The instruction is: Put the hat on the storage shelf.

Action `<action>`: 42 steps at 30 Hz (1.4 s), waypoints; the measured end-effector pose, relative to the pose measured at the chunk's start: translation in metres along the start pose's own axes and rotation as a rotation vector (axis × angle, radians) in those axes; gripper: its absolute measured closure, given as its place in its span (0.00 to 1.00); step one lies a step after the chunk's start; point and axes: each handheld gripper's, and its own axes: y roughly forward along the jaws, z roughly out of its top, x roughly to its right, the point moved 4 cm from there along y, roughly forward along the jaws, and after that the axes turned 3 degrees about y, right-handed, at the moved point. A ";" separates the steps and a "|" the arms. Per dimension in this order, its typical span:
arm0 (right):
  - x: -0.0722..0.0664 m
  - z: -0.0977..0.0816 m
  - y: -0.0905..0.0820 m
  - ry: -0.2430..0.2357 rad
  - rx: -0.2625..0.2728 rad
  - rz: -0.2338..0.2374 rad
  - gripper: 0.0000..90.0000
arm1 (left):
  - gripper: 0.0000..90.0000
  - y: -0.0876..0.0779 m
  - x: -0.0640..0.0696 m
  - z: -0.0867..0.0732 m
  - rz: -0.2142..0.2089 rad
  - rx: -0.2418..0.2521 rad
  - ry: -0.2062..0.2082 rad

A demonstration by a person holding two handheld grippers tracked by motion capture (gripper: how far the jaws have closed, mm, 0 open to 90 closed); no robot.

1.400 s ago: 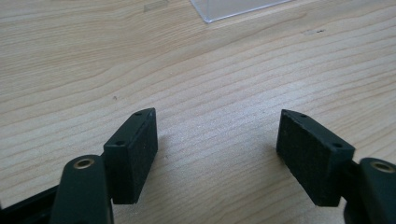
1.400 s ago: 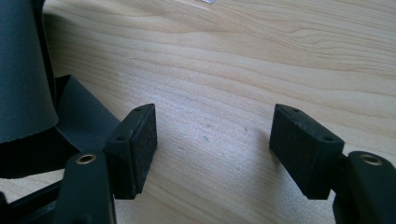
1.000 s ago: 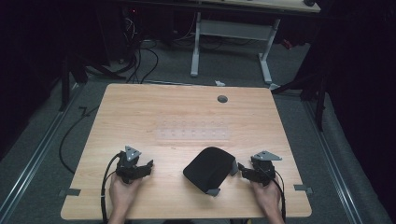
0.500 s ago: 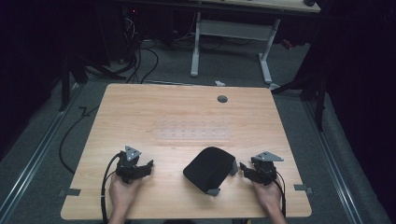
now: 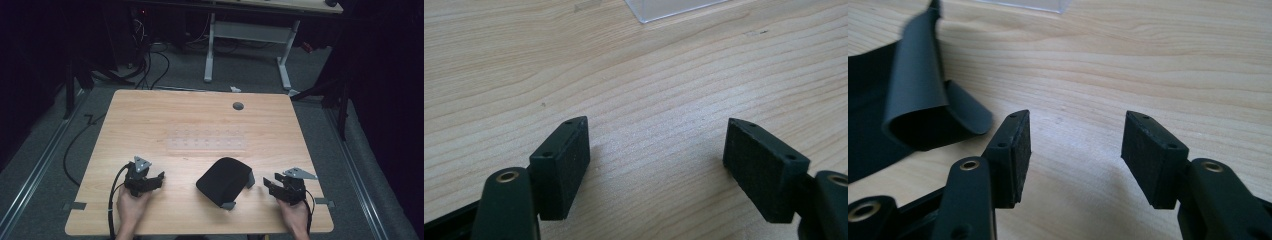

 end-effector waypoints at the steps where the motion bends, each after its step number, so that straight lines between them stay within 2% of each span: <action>1: -0.001 0.000 -0.002 -0.006 0.007 0.003 0.50 | 0.30 0.000 0.000 0.000 0.000 0.000 0.000; 9: -0.009 -0.003 -0.016 -0.001 0.045 0.056 0.50 | 0.30 0.000 0.000 0.000 0.000 0.000 0.000; 18: -0.022 -0.002 -0.032 -0.027 0.085 0.103 0.47 | 0.30 0.000 0.000 0.000 0.001 0.001 0.000; 19: -0.028 0.000 -0.033 -0.050 0.090 0.118 0.45 | 0.30 0.000 0.000 0.000 0.001 0.001 0.000; 30: -0.053 0.022 -0.011 -0.094 0.070 0.191 0.40 | 0.30 0.000 0.000 0.000 0.001 0.000 -0.001; 34: -0.058 0.025 -0.006 -0.086 0.069 0.199 0.40 | 0.30 0.000 0.000 0.000 0.001 0.000 0.000; 39: -0.064 0.030 0.009 -0.093 0.037 0.207 0.40 | 0.30 0.000 0.000 0.000 0.001 0.000 -0.001; 42: -0.065 0.032 0.016 -0.076 0.019 0.232 0.41 | 0.30 0.000 0.000 0.000 0.001 0.001 -0.001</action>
